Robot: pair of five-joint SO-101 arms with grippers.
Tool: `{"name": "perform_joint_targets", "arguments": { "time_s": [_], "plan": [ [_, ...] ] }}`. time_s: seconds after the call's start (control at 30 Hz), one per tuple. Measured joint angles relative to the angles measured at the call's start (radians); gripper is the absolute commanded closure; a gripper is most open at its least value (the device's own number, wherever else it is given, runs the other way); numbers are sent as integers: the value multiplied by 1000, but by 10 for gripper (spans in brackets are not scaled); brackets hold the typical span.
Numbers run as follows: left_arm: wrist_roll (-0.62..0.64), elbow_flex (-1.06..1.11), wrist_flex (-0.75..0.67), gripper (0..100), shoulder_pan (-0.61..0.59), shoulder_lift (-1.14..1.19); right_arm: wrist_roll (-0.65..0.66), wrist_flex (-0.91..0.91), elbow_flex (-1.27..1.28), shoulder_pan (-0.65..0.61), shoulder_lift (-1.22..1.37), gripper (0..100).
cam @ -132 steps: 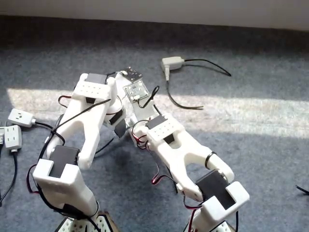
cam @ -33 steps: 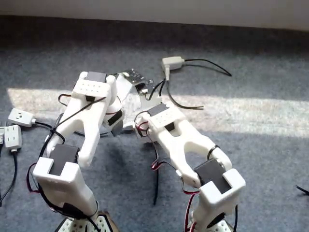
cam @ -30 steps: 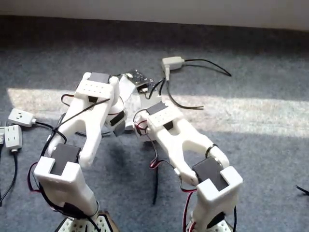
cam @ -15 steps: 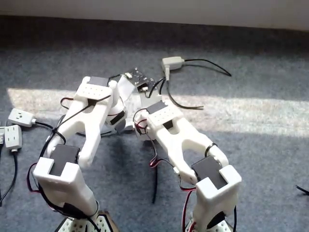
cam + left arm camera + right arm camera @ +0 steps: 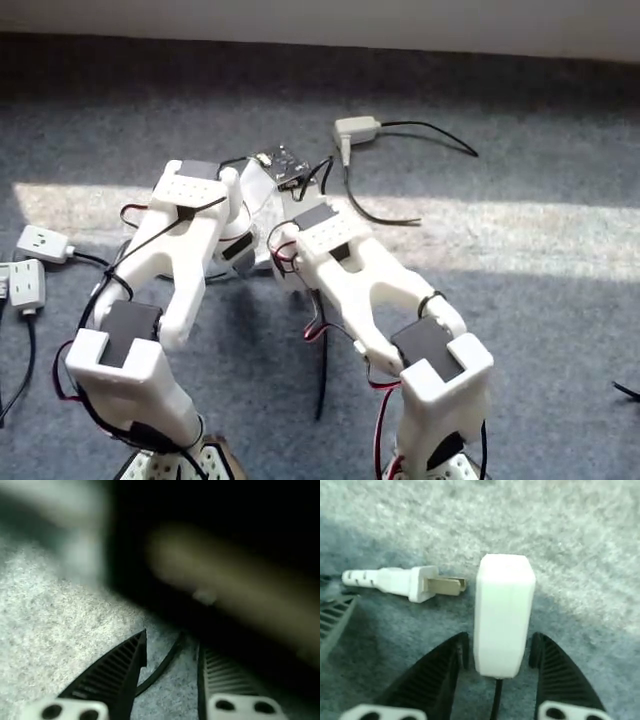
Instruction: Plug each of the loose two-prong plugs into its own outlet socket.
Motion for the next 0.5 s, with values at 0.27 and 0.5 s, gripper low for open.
{"name": "perform_joint_targets", "arguments": {
  "time_s": [0.27,0.5],
  "plan": [
    [-5,-5,-9,822,28,-2,0,66,18,51,-107,764],
    [-5,20,-52,825,55,-9,2,14,150,206,-334,764]
  ]
}}
